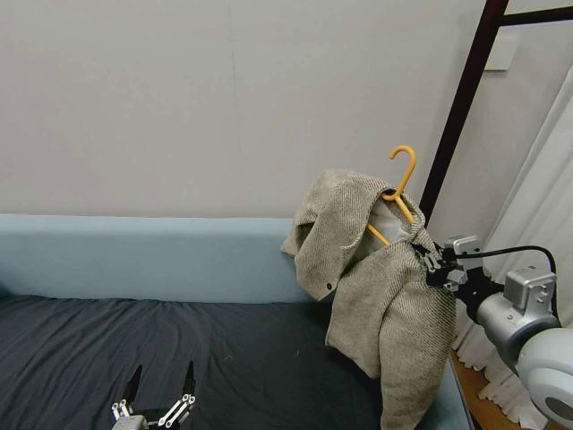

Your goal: Pick up the clothes from the sofa and hang them on the clothes hanger.

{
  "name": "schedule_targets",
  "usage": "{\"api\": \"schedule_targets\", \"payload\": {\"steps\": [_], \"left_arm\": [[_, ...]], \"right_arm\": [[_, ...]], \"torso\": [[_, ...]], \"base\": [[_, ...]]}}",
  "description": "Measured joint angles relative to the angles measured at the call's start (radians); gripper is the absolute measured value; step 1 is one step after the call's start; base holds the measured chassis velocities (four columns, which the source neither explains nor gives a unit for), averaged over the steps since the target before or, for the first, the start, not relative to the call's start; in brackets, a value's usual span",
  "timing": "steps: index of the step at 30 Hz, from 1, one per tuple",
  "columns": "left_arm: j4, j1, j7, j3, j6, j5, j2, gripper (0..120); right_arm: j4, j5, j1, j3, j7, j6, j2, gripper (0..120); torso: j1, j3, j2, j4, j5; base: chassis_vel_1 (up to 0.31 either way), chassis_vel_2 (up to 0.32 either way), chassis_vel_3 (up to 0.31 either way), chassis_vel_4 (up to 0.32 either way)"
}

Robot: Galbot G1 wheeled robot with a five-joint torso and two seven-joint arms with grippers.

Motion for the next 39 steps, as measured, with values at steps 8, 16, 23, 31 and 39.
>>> {"api": "schedule_targets", "payload": {"steps": [8, 16, 23, 31, 39], "left_arm": [[0.001, -0.004, 0.000, 0.003, 0.001, -0.002, 0.002, 100], [0.001, -0.006, 0.000, 0.005, 0.003, -0.002, 0.003, 100], [0.002, -0.007, 0.000, 0.006, 0.004, -0.003, 0.003, 100], [0.002, -0.007, -0.001, 0.006, 0.005, -0.003, 0.003, 100], [0.002, -0.007, -0.001, 0.007, 0.005, -0.003, 0.004, 100]], "right_arm": [[0.020, 0.065, -0.019, 0.131, 0.151, -0.122, -0.045, 8], [-0.019, 0.188, 0.045, 0.218, 0.345, -0.224, -0.149, 8], [-0.128, 0.211, 0.044, 0.299, 0.404, -0.233, -0.224, 8], [-0.334, 0.031, 0.104, 0.224, 0.301, -0.233, -0.286, 8], [-0.486, -0.117, 0.161, 0.152, 0.254, -0.207, -0.255, 8]], "torso": [[0.000, 0.000, 0.000, -0.0002, 0.0002], [0.000, 0.000, 0.000, 0.0000, 0.0000], [0.000, 0.000, 0.000, -0.0001, 0.0001], [0.000, 0.000, 0.000, 0.0003, 0.0002], [0.000, 0.000, 0.000, -0.0005, 0.0003]], "base": [[0.000, 0.000, 0.000, 0.000], [0.000, 0.000, 0.000, 0.000], [0.000, 0.000, 0.000, 0.000], [0.000, 0.000, 0.000, 0.000], [0.000, 0.000, 0.000, 0.000]]}}
